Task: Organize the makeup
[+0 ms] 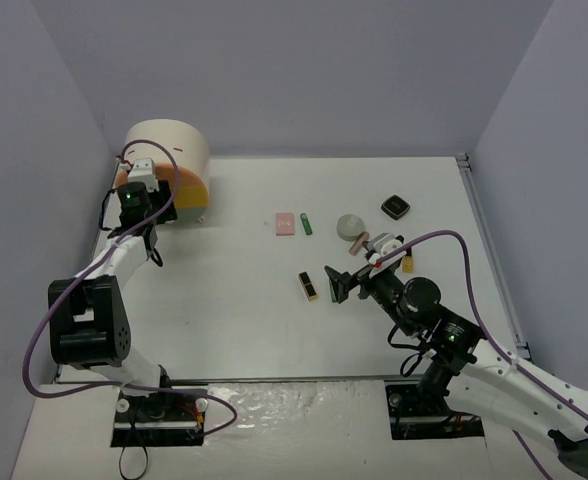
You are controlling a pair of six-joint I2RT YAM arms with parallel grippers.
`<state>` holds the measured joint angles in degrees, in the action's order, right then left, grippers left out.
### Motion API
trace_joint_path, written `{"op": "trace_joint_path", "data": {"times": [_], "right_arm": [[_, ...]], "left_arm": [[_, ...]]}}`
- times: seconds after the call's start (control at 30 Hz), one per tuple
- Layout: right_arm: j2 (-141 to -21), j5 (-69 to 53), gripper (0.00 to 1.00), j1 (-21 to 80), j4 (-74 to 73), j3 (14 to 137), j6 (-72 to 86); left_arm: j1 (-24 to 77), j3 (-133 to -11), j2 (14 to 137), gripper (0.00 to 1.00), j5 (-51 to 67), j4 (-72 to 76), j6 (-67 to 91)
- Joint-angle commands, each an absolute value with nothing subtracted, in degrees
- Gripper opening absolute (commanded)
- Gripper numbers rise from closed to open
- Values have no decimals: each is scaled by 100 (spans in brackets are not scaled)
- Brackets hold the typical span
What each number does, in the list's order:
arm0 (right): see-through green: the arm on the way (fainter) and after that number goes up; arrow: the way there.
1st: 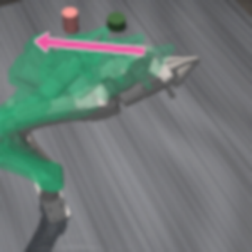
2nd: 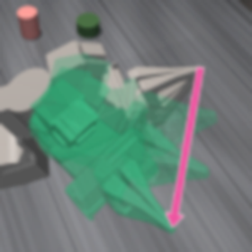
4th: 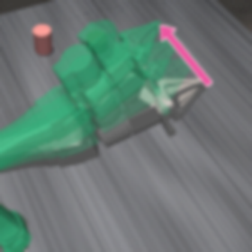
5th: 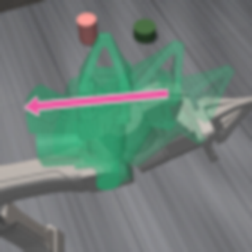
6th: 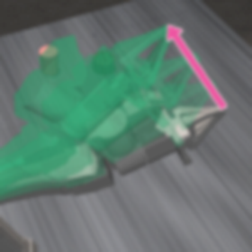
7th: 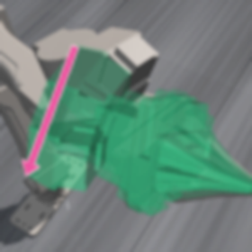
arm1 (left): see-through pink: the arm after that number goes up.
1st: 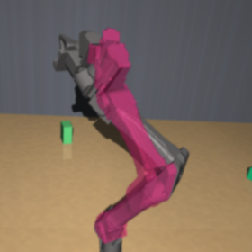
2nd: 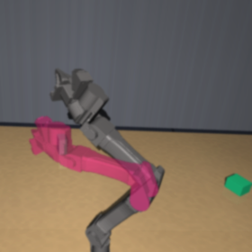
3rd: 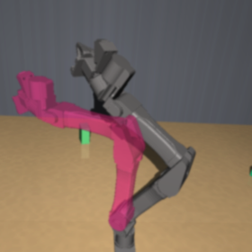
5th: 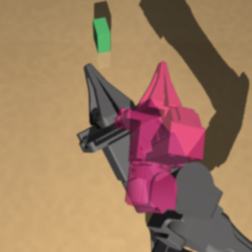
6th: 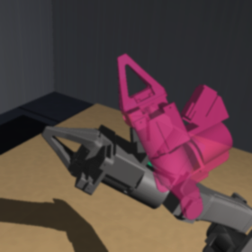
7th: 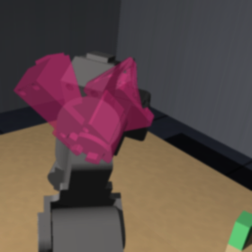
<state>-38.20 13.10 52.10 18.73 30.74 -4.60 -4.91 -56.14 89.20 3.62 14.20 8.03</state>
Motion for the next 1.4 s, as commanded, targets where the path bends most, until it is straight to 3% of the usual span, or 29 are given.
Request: {"op": "trace_joint_path", "data": {"times": [0.0, 0.47, 0.8, 1.37], "right_arm": [[-3927, 1364, 100, 5186, 2406, 3127, -517], [-3999, 1397, 100, 5186, 2417, 3121, -545], [-4025, 1406, 100, 5186, 2434, 3120, -554], [-3924, 1341, 100, 5186, 2454, 3103, -510]], "left_arm": [[-561, -5970, 8847, 51, 517, 2194, 719], [-554, -6081, 9096, 39, 624, 2224, 685], [-554, -5845, 8841, 7, 607, 2269, 737], [-562, -4396, 7095, 6, 401, 1603, 965]]}}
